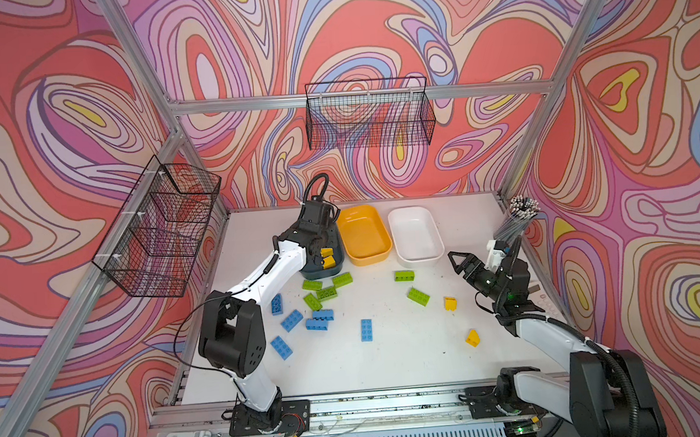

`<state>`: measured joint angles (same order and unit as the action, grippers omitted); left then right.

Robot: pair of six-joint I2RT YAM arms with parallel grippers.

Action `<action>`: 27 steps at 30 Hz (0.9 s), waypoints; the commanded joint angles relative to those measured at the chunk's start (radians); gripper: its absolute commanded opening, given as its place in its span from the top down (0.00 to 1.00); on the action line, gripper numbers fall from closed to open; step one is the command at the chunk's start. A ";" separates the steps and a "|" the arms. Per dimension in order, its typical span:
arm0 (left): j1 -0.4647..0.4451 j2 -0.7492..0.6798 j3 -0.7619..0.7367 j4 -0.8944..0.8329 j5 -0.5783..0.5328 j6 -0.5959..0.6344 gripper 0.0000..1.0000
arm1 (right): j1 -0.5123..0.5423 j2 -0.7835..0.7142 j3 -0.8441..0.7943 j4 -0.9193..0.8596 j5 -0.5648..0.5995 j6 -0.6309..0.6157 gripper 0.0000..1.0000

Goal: Sort the legos into containers by color
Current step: 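Lift the yellow brick with the left gripper over the dark teal bin, then open the left gripper to drop the brick into the teal bin, then withdraw the left arm while the right gripper lowers onto a yellow brick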

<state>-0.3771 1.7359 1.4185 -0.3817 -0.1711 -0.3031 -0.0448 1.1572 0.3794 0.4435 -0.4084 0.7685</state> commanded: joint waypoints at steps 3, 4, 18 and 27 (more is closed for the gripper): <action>0.024 0.059 0.042 -0.103 0.035 -0.074 0.69 | -0.004 0.014 -0.017 0.030 -0.001 0.003 0.07; 0.024 0.067 0.050 -0.109 0.031 -0.073 0.69 | -0.003 0.016 -0.017 0.032 -0.001 0.003 0.07; 0.038 0.008 0.016 -0.035 0.014 -0.105 0.18 | -0.003 -0.034 -0.004 -0.029 0.012 -0.053 0.08; 0.038 -0.233 -0.024 -0.043 0.067 -0.129 0.12 | -0.001 -0.087 0.064 -0.221 0.073 -0.109 0.12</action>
<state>-0.3450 1.6054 1.4170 -0.4294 -0.1287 -0.4072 -0.0444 1.0920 0.4049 0.3130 -0.3729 0.6952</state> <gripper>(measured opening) 0.876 0.885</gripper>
